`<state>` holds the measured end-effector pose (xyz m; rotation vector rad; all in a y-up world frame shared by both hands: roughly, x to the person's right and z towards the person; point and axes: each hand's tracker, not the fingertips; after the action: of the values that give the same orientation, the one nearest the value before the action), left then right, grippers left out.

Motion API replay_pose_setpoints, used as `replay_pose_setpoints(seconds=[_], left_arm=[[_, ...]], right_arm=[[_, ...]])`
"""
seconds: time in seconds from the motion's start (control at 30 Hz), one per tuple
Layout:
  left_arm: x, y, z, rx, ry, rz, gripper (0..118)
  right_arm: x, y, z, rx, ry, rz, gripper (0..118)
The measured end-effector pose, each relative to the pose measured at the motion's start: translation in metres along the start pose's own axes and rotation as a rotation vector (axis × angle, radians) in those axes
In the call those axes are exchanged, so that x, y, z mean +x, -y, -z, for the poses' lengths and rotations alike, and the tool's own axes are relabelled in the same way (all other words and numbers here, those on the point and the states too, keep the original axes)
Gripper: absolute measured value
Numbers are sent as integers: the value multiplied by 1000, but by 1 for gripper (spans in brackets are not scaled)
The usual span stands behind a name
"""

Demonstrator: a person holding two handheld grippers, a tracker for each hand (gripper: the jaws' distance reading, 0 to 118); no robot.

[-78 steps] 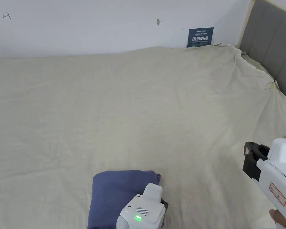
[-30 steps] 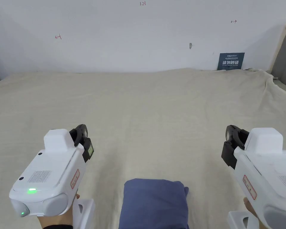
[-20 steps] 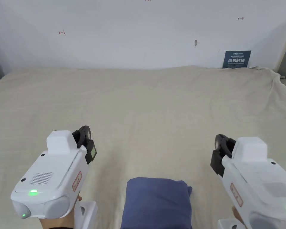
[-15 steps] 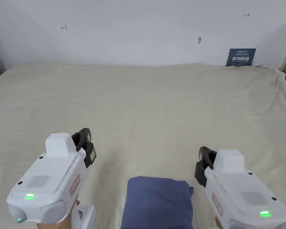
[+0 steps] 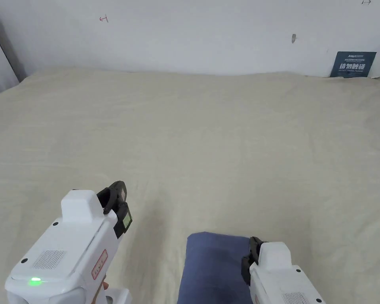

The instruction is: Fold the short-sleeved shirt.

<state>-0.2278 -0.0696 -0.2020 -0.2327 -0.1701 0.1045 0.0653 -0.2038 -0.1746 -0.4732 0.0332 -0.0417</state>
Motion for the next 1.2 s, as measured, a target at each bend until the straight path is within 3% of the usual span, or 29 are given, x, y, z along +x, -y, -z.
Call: replay_pose_setpoints(seconds=[0.27,0.53,0.6,0.63,0.67,0.73,0.8,0.83,1.1,1.2], left_arm=[[-5,14,4,-43,2,-8,0],[1,30,17,-181,100,-77,5],[2,34,27,-277,146,-123,20],[3,36,33,-335,164,-151,36],[3,38,41,-406,181,-183,65],[3,48,59,-549,230,-276,71],[4,59,72,-639,268,-326,98],[5,65,80,-683,300,-339,106],[19,109,127,-914,385,-264,105],[21,123,140,-962,396,-263,94]], right_arm=[[-1,52,28,-188,30,-2,0],[-2,52,26,-173,24,-19,0],[-2,52,25,-173,19,-22,0],[-1,51,25,-174,17,-25,0],[-1,51,25,-176,15,-27,0],[0,50,24,-180,12,-25,0],[1,50,24,-182,10,-19,0],[1,49,23,-183,9,-16,0],[2,49,21,-187,4,-15,0],[2,50,20,-186,3,-21,0]])
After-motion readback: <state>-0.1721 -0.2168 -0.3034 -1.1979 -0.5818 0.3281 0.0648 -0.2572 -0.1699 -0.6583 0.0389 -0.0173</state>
